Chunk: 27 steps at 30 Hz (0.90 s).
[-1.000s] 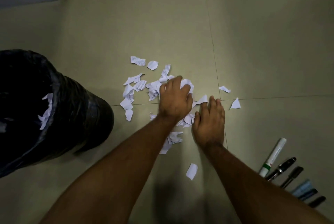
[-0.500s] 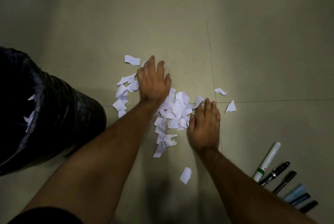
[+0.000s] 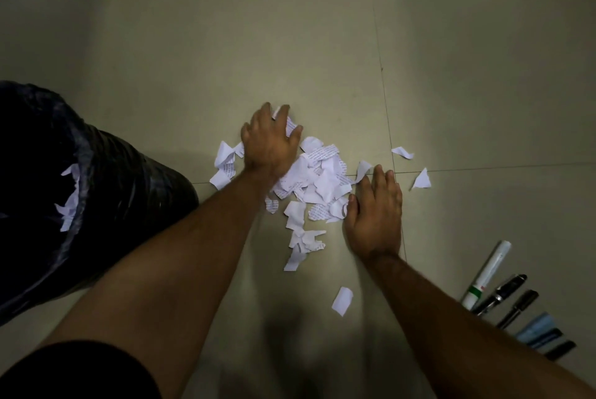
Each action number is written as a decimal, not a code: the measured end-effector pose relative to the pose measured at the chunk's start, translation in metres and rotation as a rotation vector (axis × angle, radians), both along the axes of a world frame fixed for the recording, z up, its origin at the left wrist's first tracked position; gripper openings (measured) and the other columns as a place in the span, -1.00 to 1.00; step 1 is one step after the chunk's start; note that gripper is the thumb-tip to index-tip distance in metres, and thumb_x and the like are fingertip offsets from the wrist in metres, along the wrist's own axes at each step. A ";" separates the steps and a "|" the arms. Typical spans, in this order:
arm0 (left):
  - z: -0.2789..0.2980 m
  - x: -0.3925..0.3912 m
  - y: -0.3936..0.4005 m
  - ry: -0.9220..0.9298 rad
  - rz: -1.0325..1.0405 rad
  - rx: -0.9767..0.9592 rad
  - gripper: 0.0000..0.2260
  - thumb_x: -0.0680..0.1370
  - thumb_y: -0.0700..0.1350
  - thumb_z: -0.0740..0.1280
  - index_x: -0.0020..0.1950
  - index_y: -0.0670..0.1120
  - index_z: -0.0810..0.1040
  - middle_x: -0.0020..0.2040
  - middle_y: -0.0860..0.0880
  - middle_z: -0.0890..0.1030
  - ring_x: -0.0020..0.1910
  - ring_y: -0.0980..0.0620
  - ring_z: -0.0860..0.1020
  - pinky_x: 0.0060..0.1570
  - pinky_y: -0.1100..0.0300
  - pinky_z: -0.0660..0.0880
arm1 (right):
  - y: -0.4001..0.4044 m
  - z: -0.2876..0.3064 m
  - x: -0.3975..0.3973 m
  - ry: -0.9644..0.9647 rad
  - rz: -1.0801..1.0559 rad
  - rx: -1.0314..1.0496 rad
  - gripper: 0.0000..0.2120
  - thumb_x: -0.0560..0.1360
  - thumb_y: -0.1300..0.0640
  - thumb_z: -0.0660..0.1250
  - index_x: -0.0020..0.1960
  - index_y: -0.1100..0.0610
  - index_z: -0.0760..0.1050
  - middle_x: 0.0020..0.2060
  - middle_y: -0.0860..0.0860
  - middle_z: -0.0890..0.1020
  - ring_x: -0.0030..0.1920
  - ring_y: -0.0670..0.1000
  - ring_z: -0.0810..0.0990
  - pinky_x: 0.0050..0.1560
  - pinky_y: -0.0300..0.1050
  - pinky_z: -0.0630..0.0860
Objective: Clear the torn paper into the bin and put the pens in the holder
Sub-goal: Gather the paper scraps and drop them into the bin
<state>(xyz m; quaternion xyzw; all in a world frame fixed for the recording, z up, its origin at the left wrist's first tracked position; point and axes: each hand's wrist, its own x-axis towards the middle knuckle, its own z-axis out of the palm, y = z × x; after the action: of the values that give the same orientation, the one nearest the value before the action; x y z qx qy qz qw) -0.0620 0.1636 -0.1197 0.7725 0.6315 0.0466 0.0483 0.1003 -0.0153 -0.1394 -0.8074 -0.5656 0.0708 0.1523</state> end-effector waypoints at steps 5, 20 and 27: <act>0.007 0.009 -0.055 -0.265 -0.171 -0.014 -0.65 0.60 0.10 0.14 0.23 -0.05 0.56 0.20 -0.11 0.57 0.20 -0.16 0.53 0.22 -0.03 0.40 | -0.002 0.002 0.000 0.027 0.000 0.003 -0.54 0.58 0.11 0.17 0.45 0.25 0.37 0.49 0.24 0.34 0.53 0.28 0.22 0.52 0.19 0.18; 0.012 0.017 -0.118 -0.140 0.047 -0.005 -0.47 0.57 0.24 0.07 0.44 0.00 0.40 0.40 -0.18 0.45 0.33 -0.20 0.46 0.26 -0.10 0.39 | -0.005 0.006 0.003 0.126 0.087 0.059 -0.50 0.62 -0.08 0.01 0.46 0.08 0.40 0.41 0.12 0.48 0.47 0.24 0.34 0.48 0.23 0.19; 0.028 0.004 -0.117 -0.189 -0.074 -0.285 -0.27 0.41 0.35 0.02 0.50 0.05 0.31 0.39 -0.09 0.45 0.35 -0.18 0.42 0.28 -0.08 0.40 | -0.009 0.017 0.010 0.260 0.153 -0.037 -0.41 0.56 -0.23 0.03 0.50 0.00 0.36 0.48 0.04 0.41 0.54 0.19 0.25 0.53 0.20 0.03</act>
<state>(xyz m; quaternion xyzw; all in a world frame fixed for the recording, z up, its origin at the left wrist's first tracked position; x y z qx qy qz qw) -0.0583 0.0467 -0.0915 0.7726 0.5955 0.0270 0.2183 0.1100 -0.0247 -0.1228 -0.7486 -0.5996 0.1965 0.2036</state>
